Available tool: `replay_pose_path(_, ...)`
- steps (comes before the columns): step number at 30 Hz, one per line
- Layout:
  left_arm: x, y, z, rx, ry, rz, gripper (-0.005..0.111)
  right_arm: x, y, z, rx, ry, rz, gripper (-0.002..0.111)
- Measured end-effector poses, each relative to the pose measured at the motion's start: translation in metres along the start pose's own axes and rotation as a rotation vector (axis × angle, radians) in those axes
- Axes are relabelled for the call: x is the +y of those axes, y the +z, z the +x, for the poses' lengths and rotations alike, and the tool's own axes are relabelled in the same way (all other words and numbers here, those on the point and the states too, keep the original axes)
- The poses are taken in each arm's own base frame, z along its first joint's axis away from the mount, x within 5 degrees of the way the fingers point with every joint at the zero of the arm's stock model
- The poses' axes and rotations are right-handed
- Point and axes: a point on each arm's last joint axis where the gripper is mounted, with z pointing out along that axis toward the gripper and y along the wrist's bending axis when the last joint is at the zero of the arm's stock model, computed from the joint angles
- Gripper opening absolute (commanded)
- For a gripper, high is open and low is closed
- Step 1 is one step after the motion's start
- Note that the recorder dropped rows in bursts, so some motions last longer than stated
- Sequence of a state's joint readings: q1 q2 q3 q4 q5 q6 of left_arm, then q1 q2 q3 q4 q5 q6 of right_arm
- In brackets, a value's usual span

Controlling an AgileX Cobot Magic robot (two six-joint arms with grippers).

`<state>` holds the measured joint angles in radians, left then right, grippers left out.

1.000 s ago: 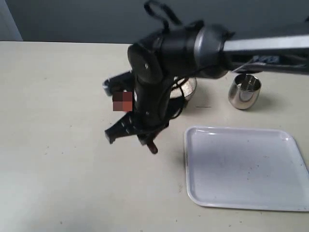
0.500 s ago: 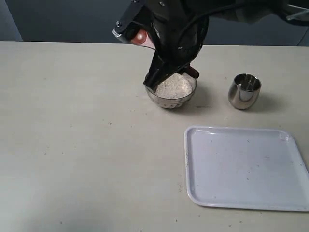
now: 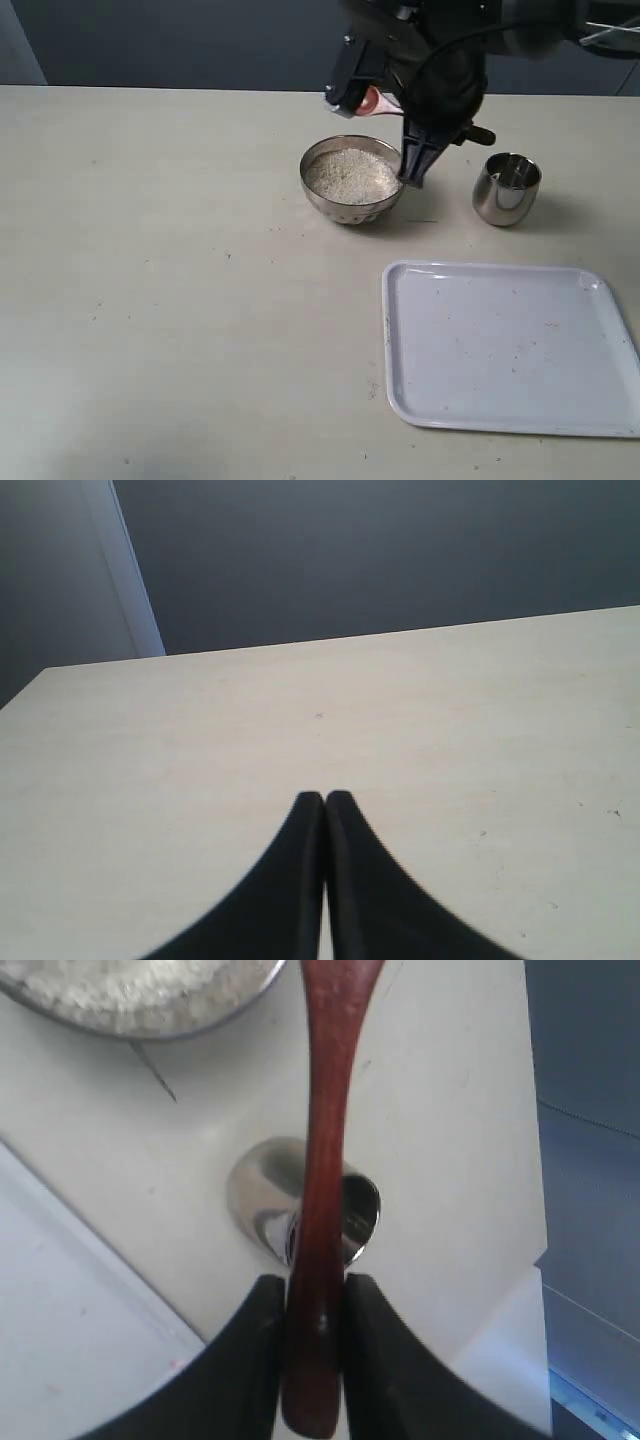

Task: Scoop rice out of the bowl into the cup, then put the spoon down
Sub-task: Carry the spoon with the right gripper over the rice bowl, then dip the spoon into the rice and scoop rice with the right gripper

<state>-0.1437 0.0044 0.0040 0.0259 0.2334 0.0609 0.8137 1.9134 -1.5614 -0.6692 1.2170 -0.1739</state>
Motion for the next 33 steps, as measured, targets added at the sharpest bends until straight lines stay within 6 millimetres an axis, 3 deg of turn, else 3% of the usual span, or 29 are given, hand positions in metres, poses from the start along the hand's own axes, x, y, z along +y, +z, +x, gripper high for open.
replay_pose_path(3, 0.0, 0.0, 0.0, 0.0, 0.0, 0.0, 0.001, -0.003, 0.009, 0.006, 0.039, -0.048, 0.008, -0.001)
replay_pose_path(8, 0.0, 0.0, 0.0, 0.0, 0.0, 0.0, 0.001, 0.004, 0.025, 0.0, 0.082, -0.13, 0.014, -0.001)
replay_pose_path(14, 0.0, 0.0, 0.0, 0.0, 0.0, 0.0, 0.001, 0.025, 0.07, -0.018, 0.194, -0.274, 0.1, -0.001)
replay_pose_path(25, 0.0, 0.0, 0.0, 0.0, 0.0, 0.0, 0.001, 0.024, 0.07, -0.031, 0.207, -0.376, 0.296, -0.001)
replay_pose_path(33, 0.0, 0.0, 0.0, 0.0, 0.0, 0.0, 0.001, 0.029, 0.067, -0.035, 0.205, -0.419, 0.301, -0.001)
